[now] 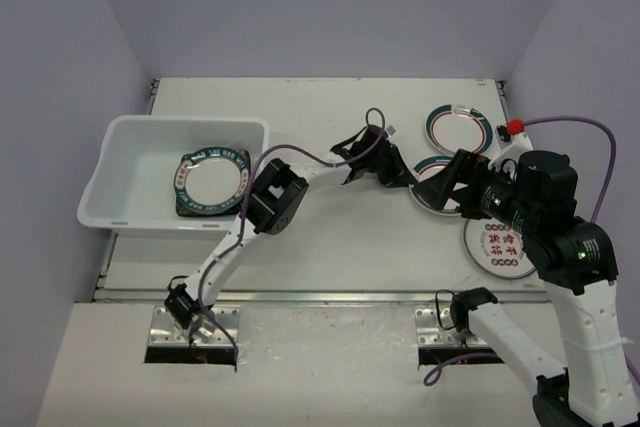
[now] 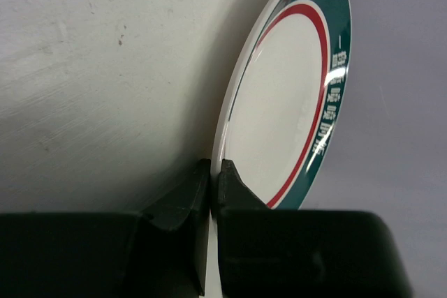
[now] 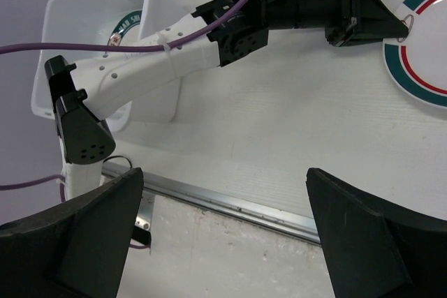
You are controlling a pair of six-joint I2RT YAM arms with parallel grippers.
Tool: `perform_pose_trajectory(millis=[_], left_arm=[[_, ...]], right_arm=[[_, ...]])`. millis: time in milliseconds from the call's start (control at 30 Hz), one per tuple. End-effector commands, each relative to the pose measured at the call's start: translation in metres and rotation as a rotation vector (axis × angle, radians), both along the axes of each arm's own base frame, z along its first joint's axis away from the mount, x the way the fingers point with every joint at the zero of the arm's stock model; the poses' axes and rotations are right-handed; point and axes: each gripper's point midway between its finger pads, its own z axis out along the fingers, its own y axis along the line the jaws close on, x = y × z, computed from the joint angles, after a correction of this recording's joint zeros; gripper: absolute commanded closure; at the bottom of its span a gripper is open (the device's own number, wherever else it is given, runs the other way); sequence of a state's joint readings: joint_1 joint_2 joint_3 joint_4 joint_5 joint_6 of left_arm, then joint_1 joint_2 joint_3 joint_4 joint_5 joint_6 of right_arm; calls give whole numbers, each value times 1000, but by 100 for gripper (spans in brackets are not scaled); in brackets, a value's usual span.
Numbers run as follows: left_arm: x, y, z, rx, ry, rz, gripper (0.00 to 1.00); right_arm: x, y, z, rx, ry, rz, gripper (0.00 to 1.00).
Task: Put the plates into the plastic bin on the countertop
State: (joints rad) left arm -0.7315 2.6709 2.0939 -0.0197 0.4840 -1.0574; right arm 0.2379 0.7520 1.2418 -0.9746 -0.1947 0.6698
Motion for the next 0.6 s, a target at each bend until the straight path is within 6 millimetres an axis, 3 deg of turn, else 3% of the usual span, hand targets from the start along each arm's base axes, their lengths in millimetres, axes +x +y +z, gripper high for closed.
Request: perform_pose_trajectory(millis=[0,67,133,167,267,333,400,467,533,567], left_arm=[[-1,6,-16,22,-20,-34,100],[-1,10,11,14,-78,-49,100],[-3,19,51,13,-171,-60,100],[-4,30,91,17,-265,-50,100],[-9,67,175,43,-413,-2,100],[-10,105,253,51,-556,81,100],[-11,135,287,82,-592,153,100],[-9,205,302,196,-543,309,100],[-2,279,305,284,-479,490,100],[-10,314,303,323,-443,573,100]], right_arm=[[2,0,-4,-15,-4,12,1],[2,1,-5,-16,2,14,1],[4,2,-6,-14,6,18,1],[6,3,-7,-13,7,21,1],[11,5,-10,-5,7,25,1],[17,9,-12,5,10,35,1],[22,11,-13,7,12,35,1],[31,14,-15,12,12,38,1],[40,17,-17,22,13,39,1],[43,19,-18,28,15,41,1]])
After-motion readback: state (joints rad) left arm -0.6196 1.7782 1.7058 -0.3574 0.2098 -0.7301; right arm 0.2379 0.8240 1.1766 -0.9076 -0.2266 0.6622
